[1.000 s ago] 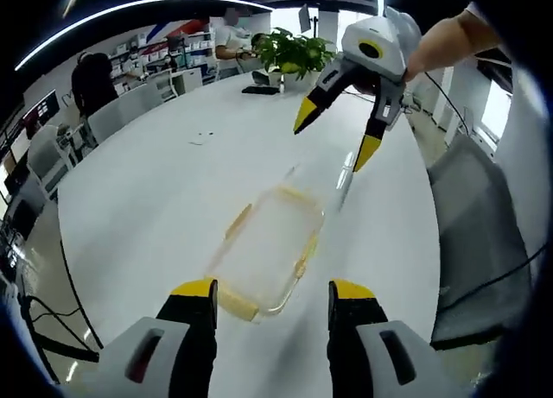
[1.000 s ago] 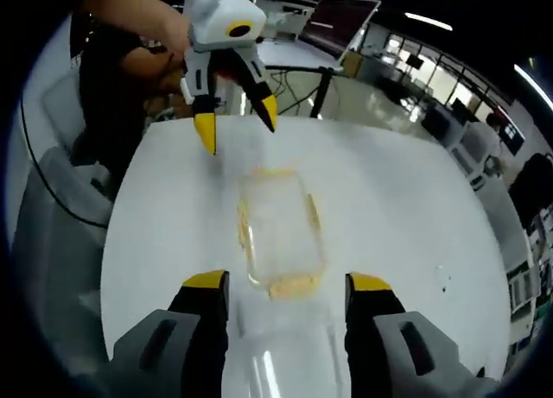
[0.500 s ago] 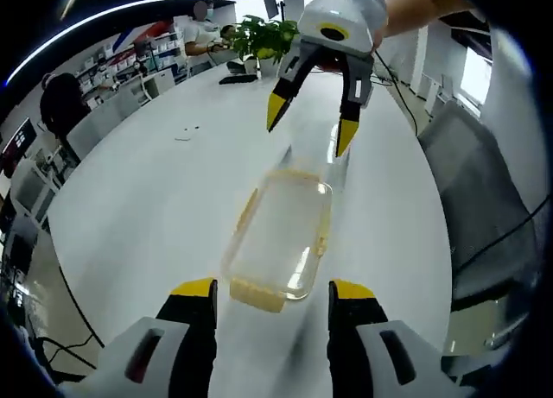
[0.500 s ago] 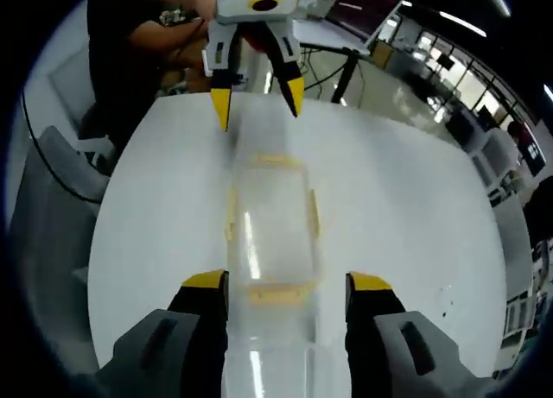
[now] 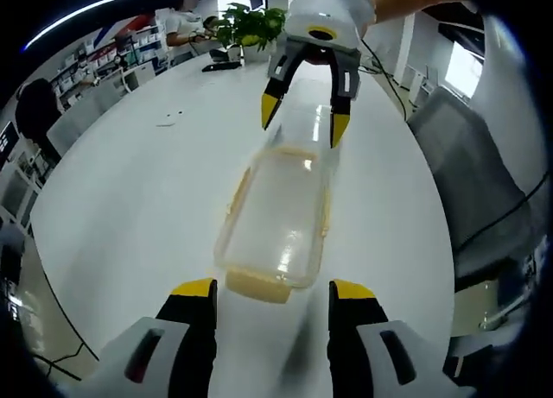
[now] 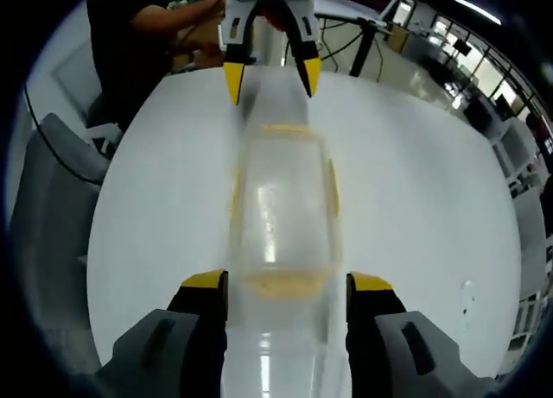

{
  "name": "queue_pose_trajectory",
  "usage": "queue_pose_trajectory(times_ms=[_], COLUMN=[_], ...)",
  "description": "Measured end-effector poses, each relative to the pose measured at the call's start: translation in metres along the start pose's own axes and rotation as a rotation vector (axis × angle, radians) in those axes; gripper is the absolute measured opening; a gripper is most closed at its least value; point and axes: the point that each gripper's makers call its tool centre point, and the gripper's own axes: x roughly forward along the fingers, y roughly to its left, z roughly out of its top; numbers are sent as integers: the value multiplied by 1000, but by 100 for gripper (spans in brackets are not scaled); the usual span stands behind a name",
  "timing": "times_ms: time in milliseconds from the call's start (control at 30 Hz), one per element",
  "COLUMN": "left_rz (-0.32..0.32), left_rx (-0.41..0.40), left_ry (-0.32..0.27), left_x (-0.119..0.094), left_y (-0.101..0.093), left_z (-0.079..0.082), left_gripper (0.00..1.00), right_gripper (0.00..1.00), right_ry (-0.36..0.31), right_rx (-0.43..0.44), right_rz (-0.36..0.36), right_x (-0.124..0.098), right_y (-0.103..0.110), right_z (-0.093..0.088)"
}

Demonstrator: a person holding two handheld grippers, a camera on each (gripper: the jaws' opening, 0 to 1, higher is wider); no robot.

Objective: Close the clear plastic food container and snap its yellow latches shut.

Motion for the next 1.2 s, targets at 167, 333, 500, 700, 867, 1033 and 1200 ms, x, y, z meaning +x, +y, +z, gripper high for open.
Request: queue_pose_trajectory(times_ms=[167,333,500,700,867,1033,1200], left_rz=[-41,-63,-67,-71,-78,-87,-93], left_rx=[13,65,86,92,91,105,108], left_ry=[8,34,52,56,49,54,64], left_x=[5,12,16,19,21,27,32], left_y=[1,4,5,5,5,3,2], left_z=[1,-4,-10,-12,-10,-11,-13], left_gripper=[46,46,45,45,45,44,44], right_gripper=[52,53,52,51,51,50,48], right_ry=[12,24,48,73,84,95,105], right_rx=[13,15,3,2,-7,-8,-8], right_rz=[2,21,27,52,65,71,66], right_x=[1,7,10,17,19,20,23], right_y=[1,3,5,9,12,11,8], right_z=[-2,-3,-6,-9,-10,-14,-20])
